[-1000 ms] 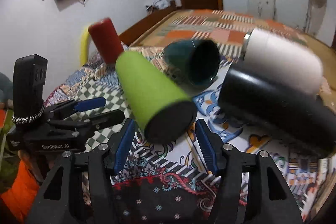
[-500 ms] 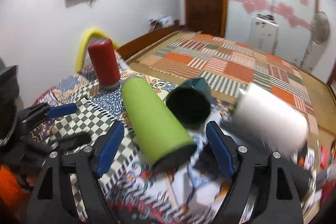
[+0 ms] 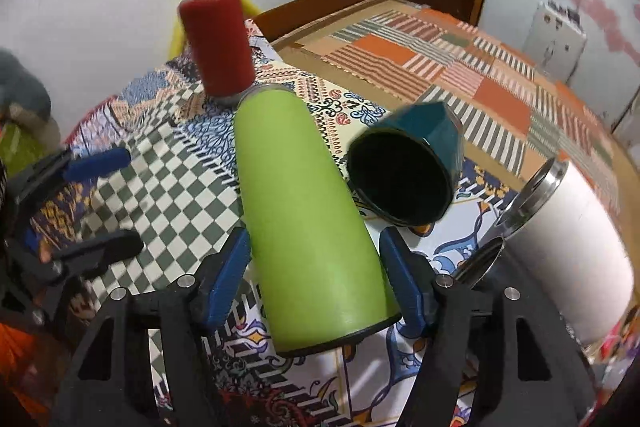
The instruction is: Flip cup upright
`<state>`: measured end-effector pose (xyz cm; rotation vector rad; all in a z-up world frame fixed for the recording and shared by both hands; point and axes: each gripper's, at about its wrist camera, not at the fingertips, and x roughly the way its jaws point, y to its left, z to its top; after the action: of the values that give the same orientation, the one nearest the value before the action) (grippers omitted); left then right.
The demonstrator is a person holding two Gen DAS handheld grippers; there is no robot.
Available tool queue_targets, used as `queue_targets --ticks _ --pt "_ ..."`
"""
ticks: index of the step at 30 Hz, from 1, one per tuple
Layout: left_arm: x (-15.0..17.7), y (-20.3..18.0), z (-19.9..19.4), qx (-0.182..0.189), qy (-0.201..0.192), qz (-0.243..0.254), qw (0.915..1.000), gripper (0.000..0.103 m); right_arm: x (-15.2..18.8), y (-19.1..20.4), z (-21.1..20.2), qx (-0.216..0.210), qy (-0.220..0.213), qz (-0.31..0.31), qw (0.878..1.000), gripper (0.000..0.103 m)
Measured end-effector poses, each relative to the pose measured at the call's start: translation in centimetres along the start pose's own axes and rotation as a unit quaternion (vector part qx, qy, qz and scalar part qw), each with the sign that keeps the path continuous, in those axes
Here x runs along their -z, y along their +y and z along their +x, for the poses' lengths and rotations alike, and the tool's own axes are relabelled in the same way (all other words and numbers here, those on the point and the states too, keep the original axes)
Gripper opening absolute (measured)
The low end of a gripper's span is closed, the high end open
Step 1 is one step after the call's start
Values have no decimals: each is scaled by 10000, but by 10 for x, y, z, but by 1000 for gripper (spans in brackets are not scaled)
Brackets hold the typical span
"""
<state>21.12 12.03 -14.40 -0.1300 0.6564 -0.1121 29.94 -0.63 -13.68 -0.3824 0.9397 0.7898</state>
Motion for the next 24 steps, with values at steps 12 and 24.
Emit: queue_targets --ticks 12,24 --pt "8 -6 -22 -53 -112 151 9998 78 47 28 -39 -170 275 107 9994 57" --pt "14 -4 -39 -205 -310 280 9989 78 11 26 -10 -208 584 40 9981 60"
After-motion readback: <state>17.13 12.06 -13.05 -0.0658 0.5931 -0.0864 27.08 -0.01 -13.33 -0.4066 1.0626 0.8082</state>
